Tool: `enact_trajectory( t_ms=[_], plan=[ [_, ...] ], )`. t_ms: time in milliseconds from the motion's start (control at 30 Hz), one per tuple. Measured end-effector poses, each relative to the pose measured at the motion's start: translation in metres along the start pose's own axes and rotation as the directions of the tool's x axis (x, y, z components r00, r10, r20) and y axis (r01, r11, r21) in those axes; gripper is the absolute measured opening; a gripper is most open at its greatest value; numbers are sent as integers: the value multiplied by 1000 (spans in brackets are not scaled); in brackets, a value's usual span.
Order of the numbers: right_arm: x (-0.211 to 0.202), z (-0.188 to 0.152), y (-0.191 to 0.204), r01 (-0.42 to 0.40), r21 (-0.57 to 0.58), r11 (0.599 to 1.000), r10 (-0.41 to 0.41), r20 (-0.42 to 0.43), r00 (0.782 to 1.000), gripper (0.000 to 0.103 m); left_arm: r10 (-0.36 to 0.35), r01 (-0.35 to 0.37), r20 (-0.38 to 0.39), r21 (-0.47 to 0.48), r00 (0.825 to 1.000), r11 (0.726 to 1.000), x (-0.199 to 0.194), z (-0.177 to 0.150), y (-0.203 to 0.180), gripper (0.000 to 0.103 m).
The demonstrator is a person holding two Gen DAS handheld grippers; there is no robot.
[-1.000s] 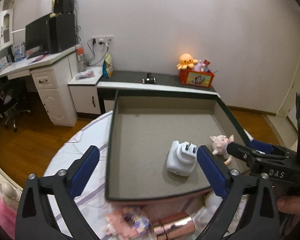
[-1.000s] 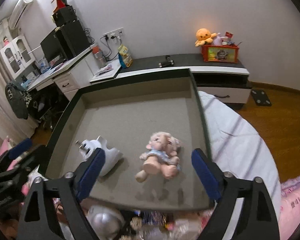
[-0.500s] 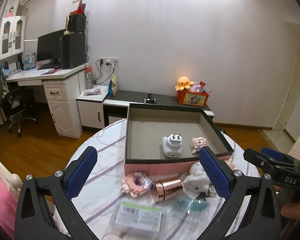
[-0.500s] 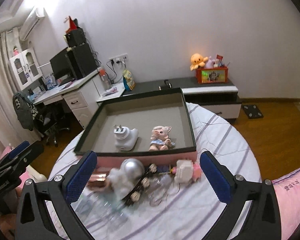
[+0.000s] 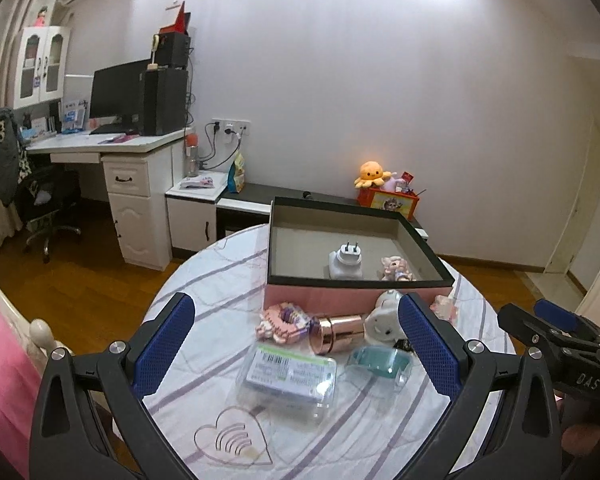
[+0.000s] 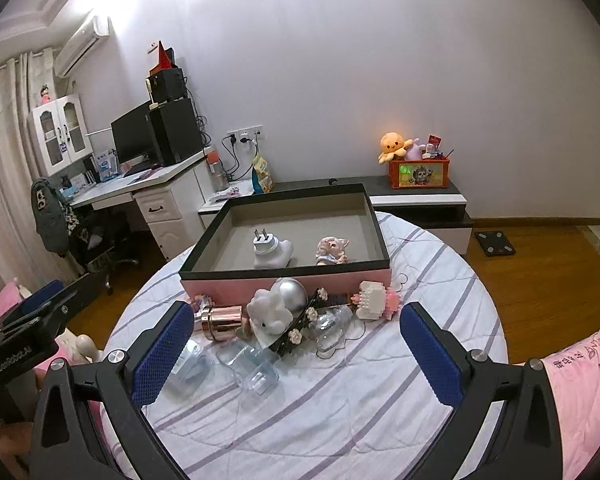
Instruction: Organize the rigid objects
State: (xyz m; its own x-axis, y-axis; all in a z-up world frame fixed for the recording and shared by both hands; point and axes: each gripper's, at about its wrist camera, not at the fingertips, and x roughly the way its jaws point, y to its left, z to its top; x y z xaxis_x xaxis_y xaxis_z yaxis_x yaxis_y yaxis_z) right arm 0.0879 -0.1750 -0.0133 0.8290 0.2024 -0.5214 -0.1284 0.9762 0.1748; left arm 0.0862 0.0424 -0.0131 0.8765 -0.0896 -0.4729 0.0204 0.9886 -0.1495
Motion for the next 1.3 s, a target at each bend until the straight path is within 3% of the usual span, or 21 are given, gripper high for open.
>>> enact_trajectory(
  t_ms=[433, 700, 1000, 1300],
  plan=[
    [-18, -19, -7, 37, 15, 999, -37, 24, 999, 103, 32, -32, 22, 6, 999, 999, -27, -19, -8, 103],
    [-14, -31, -14, 33, 8, 999, -33, -14, 999, 103, 51, -50, -31, 44, 998, 998, -18, -38, -11, 103],
    [22, -48, -5, -1, -35, 999, -3, -93, 996, 103, 33, -29, -108, 39, 994, 999, 14, -64, 0, 103],
    [58, -53, 7, -66, -55, 996, 56, -170, 984, 103, 34, -23, -214, 52, 976, 998, 59, -86, 12, 103]
  ],
)
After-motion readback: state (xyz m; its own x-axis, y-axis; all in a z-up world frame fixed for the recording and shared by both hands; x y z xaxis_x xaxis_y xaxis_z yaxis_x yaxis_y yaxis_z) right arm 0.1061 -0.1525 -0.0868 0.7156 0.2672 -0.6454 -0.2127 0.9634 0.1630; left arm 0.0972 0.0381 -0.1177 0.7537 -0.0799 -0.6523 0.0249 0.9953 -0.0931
